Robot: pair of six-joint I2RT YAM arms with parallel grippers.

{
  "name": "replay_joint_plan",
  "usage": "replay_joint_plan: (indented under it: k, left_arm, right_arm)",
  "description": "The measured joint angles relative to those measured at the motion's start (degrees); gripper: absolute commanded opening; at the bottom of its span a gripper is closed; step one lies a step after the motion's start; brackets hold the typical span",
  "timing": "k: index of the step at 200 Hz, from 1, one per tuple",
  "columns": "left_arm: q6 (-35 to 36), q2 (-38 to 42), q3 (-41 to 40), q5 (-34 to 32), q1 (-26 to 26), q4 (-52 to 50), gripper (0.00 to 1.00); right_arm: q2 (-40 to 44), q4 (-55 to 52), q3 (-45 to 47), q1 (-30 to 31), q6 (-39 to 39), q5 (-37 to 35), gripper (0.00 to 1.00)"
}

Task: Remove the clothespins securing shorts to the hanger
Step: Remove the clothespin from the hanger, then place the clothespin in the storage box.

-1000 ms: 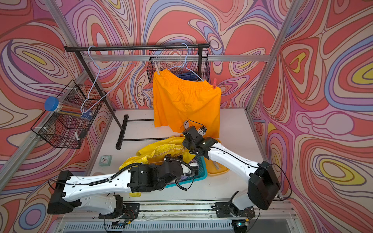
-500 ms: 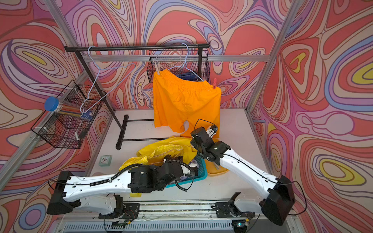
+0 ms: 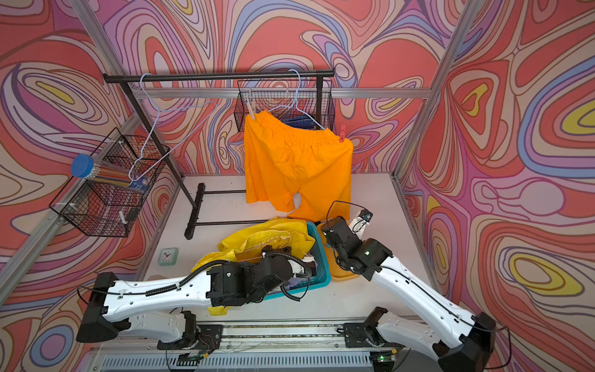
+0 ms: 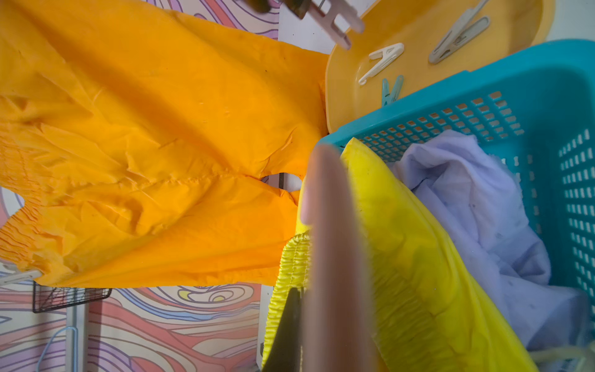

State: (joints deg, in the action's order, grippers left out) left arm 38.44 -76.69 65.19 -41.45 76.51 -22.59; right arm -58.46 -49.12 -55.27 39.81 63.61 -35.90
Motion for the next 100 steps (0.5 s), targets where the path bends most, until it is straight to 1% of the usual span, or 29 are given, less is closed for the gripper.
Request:
replay_joint_plan:
  k: [55, 73, 100]
  left_arm:
    - [-5.9, 0.2, 2.5, 3.4, -2.9, -1.9, 0.0]
    - [-8.1, 1.0, 2.6, 5.9, -4.7, -2.3, 0.0]
    - [-11.4, 4.3, 2.1, 10.1, -8.1, -2.4, 0.0]
  right_arm:
    - [0.0, -1.9, 1.3, -1.9, -3.2, -2.2, 0.3]
    - [-0.9, -1.0, 1.6, -3.4, -4.9, -1.6, 0.33]
    - [-4.1, 0.8, 1.7, -5.4, -7.7, 0.8, 0.39]
